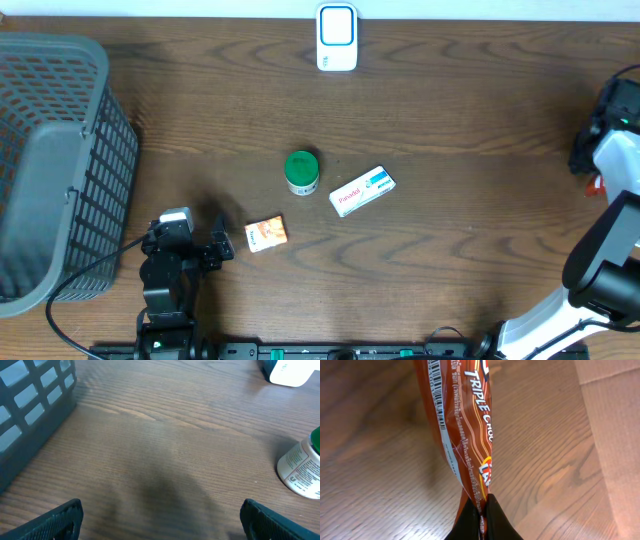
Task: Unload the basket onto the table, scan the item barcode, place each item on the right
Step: 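Carry the Top bar to the far right and drop it there, then reach the right gripper left toward the Panadol box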
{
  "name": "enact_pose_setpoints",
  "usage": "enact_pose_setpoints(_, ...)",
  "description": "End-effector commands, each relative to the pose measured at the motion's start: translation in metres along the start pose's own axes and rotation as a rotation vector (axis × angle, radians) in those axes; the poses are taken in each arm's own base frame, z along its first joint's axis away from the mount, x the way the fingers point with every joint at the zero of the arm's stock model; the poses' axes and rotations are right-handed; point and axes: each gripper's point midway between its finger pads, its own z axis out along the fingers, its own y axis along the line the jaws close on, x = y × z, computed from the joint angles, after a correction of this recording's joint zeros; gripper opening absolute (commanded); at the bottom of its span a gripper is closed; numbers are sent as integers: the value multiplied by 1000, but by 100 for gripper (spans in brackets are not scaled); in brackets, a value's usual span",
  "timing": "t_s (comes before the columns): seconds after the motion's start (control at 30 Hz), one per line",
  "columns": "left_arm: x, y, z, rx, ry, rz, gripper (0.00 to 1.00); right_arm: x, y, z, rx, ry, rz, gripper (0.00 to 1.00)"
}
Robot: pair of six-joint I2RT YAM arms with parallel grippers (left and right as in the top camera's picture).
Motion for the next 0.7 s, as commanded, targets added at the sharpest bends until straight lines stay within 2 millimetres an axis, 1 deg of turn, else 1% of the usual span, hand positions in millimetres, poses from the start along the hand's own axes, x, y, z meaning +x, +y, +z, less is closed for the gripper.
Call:
enact_pose_setpoints(0.0, 15, 2, 1, -2, 50, 10, 99, 4, -23, 4, -1, 5, 84, 8)
enact_pose_setpoints(0.03, 15, 2, 1, -2, 50, 10, 99, 6, -28, 6, 2, 13, 114, 21)
enact_pose_setpoints(0.07, 15, 2, 1, -2, 50, 10, 99, 8, -33, 7, 4, 18, 150, 40)
enact_pose_setpoints(0.1, 15, 2, 1, -2, 50, 10, 99, 9, -37, 7, -1, 20, 183, 56)
enact_pose_setpoints(0.13, 15, 2, 1, -2, 50, 10, 99, 8, -38, 5, -17, 13, 206, 75)
enact_pose_setpoints(0.17, 15, 2, 1, -2, 50, 10, 99, 5, -36, 0, -49, 0, 213, 90)
enact_pose_setpoints(0.2, 15, 2, 1, -2, 50, 10, 99, -1, -33, -7, -86, -21, 220, 99)
enact_pose_setpoints(0.23, 15, 2, 1, -2, 49, 10, 99, -7, -30, -17, -125, -49, 224, 99)
enact_pose_setpoints(0.3, 15, 2, 1, -2, 50, 10, 99, -25, -23, -45, -220, -126, 231, 99)
enact_pose_setpoints(0.37, 15, 2, 1, -2, 49, 10, 99, -42, -10, -82, -349, -220, 227, 99)
enact_pose_setpoints(0.43, 15, 2, 1, -2, 50, 10, 99, -55, 9, -126, -506, -316, 204, 99)
enact_pose_setpoints(0.5, 15, 2, 1, -2, 50, 10, 99, -58, 29, -172, -674, -384, 182, 99)
enact_pose_setpoints(0.57, 15, 2, 1, -2, 50, 10, 99, -55, 51, -212, -825, -426, 125, 99)
enact_pose_setpoints(0.63, 15, 2, 1, -2, 50, 10, 98, -44, 74, -238, -932, -424, 55, 99)
enact_pose_setpoints(0.67, 15, 2, 1, -2, 50, 10, 99, -35, 86, -246, -970, -396, 30, 99)
